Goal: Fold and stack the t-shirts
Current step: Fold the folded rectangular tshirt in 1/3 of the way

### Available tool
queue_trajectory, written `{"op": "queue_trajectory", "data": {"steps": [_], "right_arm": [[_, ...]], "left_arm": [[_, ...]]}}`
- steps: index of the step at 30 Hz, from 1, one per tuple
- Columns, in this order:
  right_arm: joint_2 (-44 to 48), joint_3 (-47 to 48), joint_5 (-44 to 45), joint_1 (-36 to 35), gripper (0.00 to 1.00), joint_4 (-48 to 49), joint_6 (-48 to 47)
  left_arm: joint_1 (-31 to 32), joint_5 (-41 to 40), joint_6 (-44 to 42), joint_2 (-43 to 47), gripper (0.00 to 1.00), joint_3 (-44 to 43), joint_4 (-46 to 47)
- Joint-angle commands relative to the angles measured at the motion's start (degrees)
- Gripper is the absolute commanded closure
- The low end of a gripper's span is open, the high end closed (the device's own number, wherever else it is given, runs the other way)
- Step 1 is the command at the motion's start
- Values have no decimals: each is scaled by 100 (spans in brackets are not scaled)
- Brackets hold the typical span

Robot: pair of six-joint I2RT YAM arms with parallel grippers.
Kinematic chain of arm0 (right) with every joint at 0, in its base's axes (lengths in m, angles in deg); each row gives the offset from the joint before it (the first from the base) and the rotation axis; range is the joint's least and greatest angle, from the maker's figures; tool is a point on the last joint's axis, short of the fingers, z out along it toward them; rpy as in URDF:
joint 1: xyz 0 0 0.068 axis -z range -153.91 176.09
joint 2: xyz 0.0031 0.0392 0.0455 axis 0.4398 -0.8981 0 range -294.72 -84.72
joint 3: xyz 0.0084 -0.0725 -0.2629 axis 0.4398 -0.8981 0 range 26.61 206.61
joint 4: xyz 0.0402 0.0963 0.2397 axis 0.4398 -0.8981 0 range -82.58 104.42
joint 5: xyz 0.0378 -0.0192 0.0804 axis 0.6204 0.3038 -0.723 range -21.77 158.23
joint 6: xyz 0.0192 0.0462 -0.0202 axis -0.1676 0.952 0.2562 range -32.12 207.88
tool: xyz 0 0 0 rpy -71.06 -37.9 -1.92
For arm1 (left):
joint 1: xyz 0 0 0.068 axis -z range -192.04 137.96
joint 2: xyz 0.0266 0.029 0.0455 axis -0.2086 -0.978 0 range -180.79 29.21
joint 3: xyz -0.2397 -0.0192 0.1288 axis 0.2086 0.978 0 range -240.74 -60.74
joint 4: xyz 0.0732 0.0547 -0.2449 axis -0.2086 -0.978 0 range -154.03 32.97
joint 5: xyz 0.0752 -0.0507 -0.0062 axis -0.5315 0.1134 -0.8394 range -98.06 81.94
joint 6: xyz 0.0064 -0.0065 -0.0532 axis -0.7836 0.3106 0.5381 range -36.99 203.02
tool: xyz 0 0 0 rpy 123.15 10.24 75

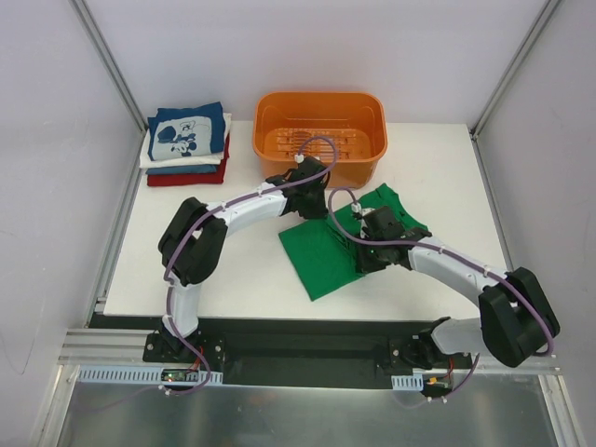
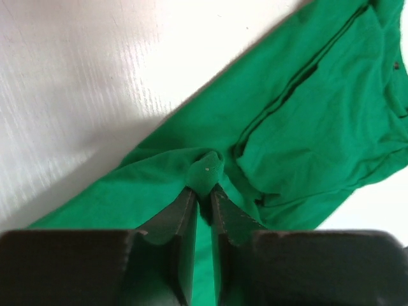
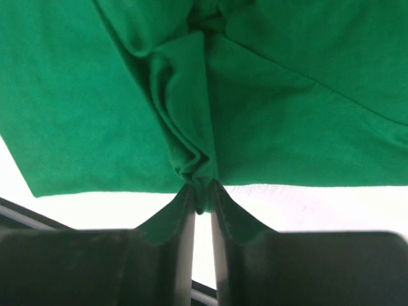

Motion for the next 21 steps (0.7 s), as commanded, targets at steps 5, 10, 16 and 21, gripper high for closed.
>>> {"op": "queue_trajectory", "data": {"steps": [5,10,16,21], "right_arm": [[-147,306,1041,51,30,-564,357],[300,535,1603,51,7,-1047,445],[934,676,1546,51,3,-1355,524],[1181,614,139,-10,3,-803,419]], "left_arm": [[-10,258,-374,214,26,-264,-66],[-10,302,-410,760,1,148,-75],[8,180,-331,1988,1,1218,-67],[-1,-312,-94,3088,1,2353,-58]]}}
